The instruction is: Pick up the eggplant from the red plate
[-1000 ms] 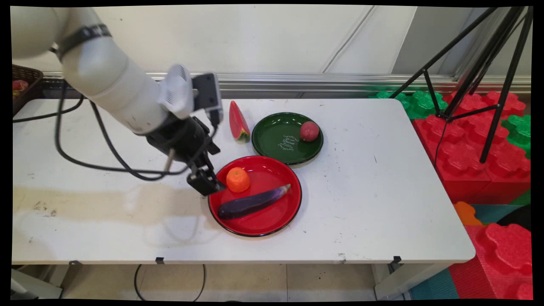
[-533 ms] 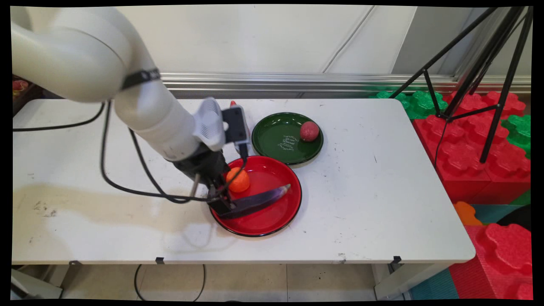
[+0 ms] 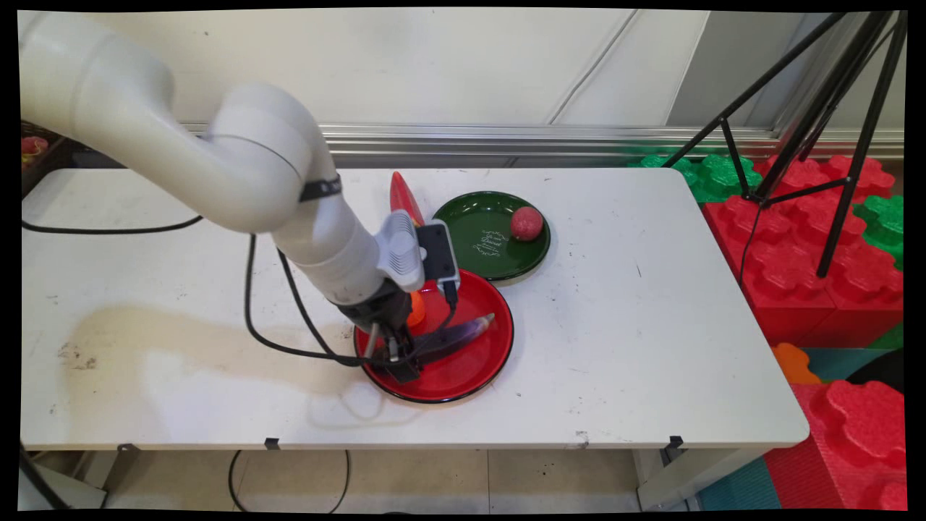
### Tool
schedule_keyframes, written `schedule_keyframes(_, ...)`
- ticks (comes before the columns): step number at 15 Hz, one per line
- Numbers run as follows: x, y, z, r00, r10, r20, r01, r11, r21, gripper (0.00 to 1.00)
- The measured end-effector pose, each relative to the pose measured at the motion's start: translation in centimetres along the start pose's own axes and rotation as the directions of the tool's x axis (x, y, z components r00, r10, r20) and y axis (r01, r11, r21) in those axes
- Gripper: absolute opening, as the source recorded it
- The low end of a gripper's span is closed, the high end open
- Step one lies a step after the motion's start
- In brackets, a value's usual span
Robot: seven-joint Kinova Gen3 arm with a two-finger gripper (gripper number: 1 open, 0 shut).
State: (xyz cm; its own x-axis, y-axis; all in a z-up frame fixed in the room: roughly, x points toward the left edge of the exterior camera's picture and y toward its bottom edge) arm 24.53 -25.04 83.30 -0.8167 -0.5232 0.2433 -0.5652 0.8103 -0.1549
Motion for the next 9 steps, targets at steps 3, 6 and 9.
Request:
schedule_keyframes(3, 0.2, 0.1, 2.0, 1.000, -0.003, 0.004, 0.003, 1.000, -0.003, 1.00)
schedule_keyframes(6, 0.3, 0.2, 3.6, 1.000, -0.005, 0.006, 0.005, 1.000, -0.006, 1.00)
schedule_keyframes(9, 0.4, 0.3, 4.6, 1.000, -0.005, 0.000, 0.005, 1.000, -0.006, 0.00)
